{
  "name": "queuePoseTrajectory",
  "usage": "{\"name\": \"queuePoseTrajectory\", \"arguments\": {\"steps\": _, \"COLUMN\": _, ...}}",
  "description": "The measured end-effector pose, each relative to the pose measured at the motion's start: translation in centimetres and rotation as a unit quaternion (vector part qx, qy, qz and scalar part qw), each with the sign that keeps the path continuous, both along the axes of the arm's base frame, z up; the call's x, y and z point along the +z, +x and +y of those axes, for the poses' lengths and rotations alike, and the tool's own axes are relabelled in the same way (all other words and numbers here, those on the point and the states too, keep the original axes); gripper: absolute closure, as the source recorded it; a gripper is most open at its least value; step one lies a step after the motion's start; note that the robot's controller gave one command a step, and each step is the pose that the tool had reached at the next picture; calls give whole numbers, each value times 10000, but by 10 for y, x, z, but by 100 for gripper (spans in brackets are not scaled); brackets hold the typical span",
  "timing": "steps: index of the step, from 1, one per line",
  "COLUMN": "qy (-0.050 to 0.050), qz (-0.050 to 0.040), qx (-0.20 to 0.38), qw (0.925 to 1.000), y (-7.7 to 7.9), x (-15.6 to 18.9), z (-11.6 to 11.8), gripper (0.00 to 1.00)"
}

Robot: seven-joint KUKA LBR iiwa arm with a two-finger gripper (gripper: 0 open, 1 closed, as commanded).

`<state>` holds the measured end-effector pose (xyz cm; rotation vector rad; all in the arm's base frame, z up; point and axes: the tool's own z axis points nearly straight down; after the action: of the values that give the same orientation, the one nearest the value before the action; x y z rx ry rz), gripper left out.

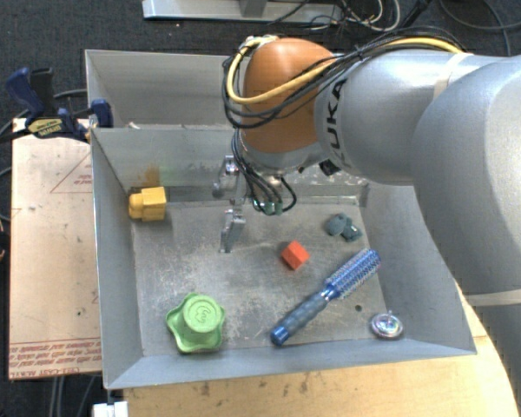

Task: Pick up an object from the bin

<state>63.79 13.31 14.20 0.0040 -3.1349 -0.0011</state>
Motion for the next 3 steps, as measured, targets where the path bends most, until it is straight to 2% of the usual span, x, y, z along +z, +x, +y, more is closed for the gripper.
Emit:
{"name": "queuePoseTrajectory", "arguments": {"steps": 1, "qy": 4, "qz": -67, "qx": -47, "qw": 10000, "y": -55, "x": 77, "z": -27, "gripper": 0}}
{"name": "queuePoseTrajectory", "arguments": {"steps": 2, "qy": -4, "qz": -9, "qx": 1082, "qw": 9941, "y": -78, "x": -16, "z": -105, "gripper": 0}}
{"name": "queuePoseTrajectory", "arguments": {"steps": 3, "qy": 4, "qz": -10, "qx": 2217, "qw": 9751, "y": -135, "x": -32, "z": -152, "gripper": 0}}
